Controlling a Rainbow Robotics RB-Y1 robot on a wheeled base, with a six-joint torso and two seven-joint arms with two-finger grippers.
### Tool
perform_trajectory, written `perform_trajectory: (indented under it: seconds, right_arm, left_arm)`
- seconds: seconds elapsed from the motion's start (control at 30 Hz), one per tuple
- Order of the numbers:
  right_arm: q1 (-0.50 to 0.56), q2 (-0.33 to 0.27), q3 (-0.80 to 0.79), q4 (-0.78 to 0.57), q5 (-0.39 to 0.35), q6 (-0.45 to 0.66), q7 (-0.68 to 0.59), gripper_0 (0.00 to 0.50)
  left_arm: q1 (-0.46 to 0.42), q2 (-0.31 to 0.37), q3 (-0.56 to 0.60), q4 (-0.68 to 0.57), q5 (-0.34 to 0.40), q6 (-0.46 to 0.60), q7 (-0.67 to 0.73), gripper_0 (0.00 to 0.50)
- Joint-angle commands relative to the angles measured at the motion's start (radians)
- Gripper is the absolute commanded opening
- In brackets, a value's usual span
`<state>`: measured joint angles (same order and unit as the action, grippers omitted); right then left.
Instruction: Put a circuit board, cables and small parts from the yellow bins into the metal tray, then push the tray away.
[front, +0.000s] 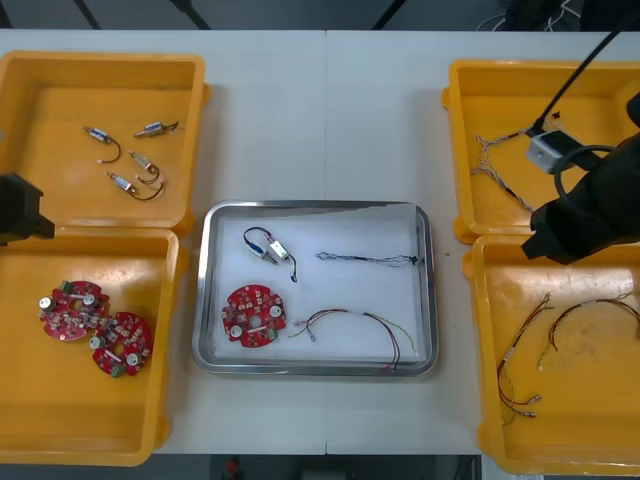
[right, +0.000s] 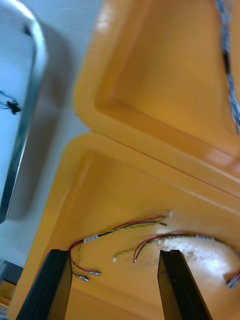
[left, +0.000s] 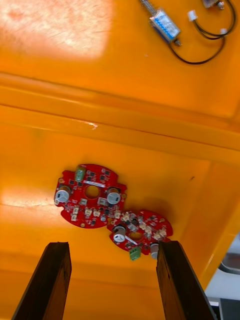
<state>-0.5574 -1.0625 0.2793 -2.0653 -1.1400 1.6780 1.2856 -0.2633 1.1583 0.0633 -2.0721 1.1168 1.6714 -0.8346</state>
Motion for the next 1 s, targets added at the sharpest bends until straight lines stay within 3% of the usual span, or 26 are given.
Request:
perform_trajectory:
  seconds: [0.03,0.17,0.5,0.73,1.0]
  right_arm:
    - [-0.124,0.018,0.123,-0.022,-0.015,-0.038,0.116,0.500]
    - [-0.196,0.075,0.198,0.010,-0.021,-0.044,0.227,0.500]
    - [-0.343,0.220,0.399,0.051,0.037,-0.044,0.454,0.500]
    - [-0.355,0.319,0.486,0.051,0.092,-0.038,0.517,0.500]
    - [-0.392,0.446,0.686,0.057,0.207,-0.041,0.503,0.500]
  left_arm:
    - [0.150,0.074,0.084,-0.028,-0.035,-0.091,-0.024,0.500]
    - [0.230,0.084,0.136,-0.034,-0.035,-0.136,-0.038,0.500]
    - [0.254,0.084,0.148,-0.072,-0.032,-0.159,-0.061,0.500]
    - [0.269,0.083,0.148,-0.089,-0.018,-0.182,-0.078,0.500]
    - [0.271,0.075,0.148,-0.098,-0.012,-0.182,-0.104,0.500]
